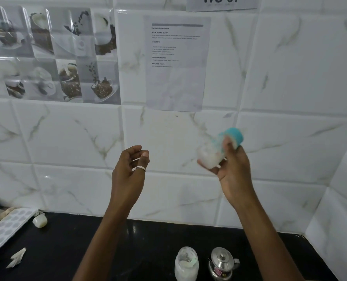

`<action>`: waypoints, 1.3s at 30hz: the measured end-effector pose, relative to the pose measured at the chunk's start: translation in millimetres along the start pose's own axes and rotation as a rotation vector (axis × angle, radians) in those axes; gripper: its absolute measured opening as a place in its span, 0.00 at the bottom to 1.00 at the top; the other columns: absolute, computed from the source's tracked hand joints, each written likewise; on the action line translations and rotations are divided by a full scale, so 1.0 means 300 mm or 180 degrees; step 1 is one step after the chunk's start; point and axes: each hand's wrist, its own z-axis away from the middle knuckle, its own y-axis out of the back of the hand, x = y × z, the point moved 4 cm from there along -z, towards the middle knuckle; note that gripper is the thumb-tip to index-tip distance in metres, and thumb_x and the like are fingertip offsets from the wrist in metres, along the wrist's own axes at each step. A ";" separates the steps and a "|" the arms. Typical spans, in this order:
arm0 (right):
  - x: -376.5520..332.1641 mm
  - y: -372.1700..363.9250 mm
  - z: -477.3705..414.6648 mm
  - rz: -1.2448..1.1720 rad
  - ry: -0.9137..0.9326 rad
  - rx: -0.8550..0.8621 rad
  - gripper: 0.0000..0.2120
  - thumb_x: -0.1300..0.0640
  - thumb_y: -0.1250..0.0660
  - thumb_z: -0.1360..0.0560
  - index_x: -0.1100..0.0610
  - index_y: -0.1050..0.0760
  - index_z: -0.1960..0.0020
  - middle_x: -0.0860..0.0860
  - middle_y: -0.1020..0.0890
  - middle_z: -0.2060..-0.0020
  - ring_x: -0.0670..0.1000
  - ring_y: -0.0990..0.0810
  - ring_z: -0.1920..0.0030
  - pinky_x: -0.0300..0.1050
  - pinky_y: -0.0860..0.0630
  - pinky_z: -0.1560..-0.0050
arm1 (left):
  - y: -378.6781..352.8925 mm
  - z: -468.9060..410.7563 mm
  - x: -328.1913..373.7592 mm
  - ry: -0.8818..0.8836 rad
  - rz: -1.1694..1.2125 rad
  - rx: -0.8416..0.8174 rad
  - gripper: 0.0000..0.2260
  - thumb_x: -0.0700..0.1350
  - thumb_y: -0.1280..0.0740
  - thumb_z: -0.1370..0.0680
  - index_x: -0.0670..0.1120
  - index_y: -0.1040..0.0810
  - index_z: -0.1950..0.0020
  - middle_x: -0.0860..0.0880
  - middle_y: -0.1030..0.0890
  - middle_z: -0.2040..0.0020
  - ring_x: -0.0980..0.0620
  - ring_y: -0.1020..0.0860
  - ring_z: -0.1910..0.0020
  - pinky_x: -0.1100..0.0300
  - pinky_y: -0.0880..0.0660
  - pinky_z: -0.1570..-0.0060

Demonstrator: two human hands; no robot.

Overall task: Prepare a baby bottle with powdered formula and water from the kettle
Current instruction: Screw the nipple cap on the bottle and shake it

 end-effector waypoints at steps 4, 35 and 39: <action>0.033 -0.014 0.015 0.0624 -0.0097 -0.0238 0.25 0.46 0.29 0.29 0.52 0.29 0.35 0.56 0.17 0.40 0.57 0.15 0.42 0.62 0.16 0.48 | 0.003 -0.003 0.000 0.0023 0.0017 0.0006 0.10 0.51 0.33 0.17 0.56 0.24 0.36 0.59 0.16 0.44 0.58 0.17 0.43 0.48 0.21 0.36; 0.011 -0.023 0.021 0.0612 -0.0064 -0.0224 0.22 0.46 0.31 0.28 0.51 0.28 0.36 0.53 0.17 0.42 0.56 0.15 0.41 0.61 0.16 0.49 | 0.021 0.006 0.007 -0.0005 0.0010 0.0004 0.09 0.51 0.33 0.17 0.57 0.24 0.36 0.58 0.16 0.44 0.57 0.17 0.43 0.48 0.21 0.37; 0.020 -0.037 0.035 0.0867 -0.0189 -0.0632 0.23 0.47 0.30 0.27 0.53 0.27 0.35 0.52 0.15 0.45 0.58 0.15 0.41 0.64 0.16 0.49 | 0.015 0.008 0.011 -0.0022 0.0020 -0.0029 0.09 0.51 0.33 0.17 0.57 0.24 0.36 0.59 0.16 0.44 0.57 0.17 0.43 0.48 0.21 0.37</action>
